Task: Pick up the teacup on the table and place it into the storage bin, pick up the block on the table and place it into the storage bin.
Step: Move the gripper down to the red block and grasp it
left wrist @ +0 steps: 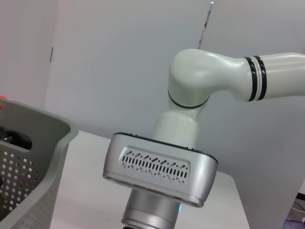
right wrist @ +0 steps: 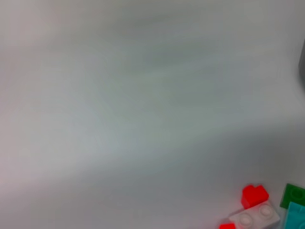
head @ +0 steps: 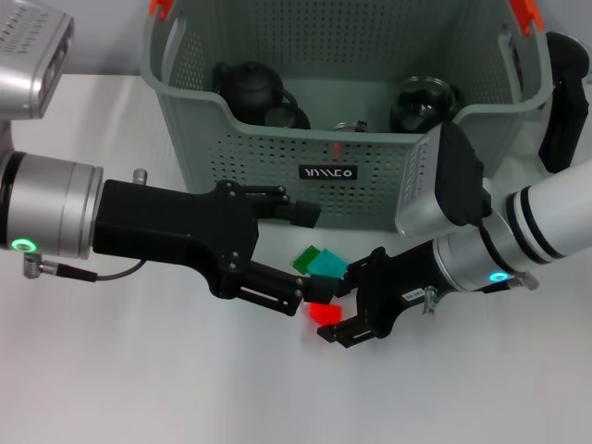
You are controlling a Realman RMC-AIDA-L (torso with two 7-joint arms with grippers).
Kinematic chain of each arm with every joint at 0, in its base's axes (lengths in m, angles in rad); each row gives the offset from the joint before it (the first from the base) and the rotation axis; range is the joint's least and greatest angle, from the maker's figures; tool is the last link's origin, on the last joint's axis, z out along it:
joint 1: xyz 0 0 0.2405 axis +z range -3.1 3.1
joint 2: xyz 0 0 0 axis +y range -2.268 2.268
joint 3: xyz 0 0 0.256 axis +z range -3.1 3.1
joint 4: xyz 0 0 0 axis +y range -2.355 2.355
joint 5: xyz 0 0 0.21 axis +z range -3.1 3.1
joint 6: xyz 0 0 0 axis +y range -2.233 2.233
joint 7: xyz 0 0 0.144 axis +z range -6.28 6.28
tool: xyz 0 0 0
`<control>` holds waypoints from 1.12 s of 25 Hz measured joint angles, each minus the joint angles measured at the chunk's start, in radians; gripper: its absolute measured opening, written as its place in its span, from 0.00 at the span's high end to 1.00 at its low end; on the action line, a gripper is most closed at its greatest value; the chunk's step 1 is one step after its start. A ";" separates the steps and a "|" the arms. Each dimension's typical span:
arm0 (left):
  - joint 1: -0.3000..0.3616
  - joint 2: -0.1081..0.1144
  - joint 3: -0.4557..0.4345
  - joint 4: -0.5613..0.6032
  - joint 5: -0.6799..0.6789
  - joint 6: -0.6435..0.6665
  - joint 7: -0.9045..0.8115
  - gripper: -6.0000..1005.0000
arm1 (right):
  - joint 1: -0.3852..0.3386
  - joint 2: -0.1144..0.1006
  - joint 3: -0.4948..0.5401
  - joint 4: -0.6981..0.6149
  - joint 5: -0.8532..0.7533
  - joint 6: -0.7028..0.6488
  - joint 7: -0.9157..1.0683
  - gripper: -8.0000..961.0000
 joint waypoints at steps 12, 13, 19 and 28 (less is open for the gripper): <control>-0.004 0.000 0.000 -0.003 0.000 -0.002 0.000 0.05 | -0.001 0.002 -0.020 0.000 0.000 0.023 -0.001 0.31; -0.004 0.000 0.000 -0.003 0.000 -0.002 0.000 0.05 | -0.001 0.003 -0.023 0.000 0.000 0.026 -0.001 0.31; -0.004 0.000 -0.001 -0.003 0.000 -0.005 0.000 0.05 | 0.000 0.004 -0.034 0.000 0.000 0.033 -0.001 0.51; -0.005 0.000 -0.011 -0.003 0.000 -0.005 0.007 0.05 | 0.002 0.004 -0.039 0.000 0.000 0.034 -0.001 0.51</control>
